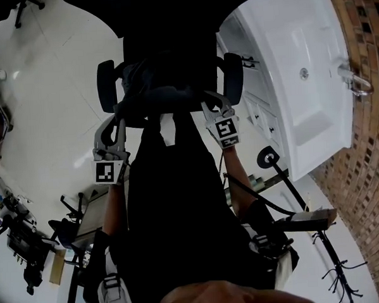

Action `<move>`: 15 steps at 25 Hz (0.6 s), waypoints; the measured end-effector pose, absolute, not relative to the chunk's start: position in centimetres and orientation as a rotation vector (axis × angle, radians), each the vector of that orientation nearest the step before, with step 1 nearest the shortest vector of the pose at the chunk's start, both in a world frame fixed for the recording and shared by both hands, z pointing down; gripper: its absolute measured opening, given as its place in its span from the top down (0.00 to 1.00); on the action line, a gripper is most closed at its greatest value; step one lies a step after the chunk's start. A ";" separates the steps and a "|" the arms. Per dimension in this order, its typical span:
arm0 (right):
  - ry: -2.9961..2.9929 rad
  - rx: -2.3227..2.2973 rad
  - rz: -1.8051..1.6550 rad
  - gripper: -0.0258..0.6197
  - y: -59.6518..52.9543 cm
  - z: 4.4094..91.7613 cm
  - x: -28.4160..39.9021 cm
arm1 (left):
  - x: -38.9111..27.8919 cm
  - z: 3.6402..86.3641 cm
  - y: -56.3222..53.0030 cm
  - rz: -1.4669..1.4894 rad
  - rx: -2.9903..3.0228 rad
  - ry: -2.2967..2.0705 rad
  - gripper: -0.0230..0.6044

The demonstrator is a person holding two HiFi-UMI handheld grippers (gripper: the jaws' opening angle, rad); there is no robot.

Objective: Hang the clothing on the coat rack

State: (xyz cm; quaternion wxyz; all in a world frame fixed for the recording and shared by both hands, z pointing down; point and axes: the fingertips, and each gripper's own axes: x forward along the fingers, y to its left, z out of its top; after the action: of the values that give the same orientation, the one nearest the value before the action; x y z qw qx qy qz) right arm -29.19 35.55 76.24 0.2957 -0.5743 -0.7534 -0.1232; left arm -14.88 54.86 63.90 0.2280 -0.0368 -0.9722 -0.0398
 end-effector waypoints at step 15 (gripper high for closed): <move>-3.076 -1.248 0.222 0.94 22.1 30.7 -16.4 | -12.3 29.2 50.9 0.064 1.183 -3.375 0.91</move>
State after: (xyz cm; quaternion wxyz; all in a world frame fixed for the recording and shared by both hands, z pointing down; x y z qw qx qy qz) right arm -16.38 22.11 30.69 -0.0925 -0.3737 -0.9205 0.0665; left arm -12.29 50.87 29.24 -0.2158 0.3230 -0.9213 0.0174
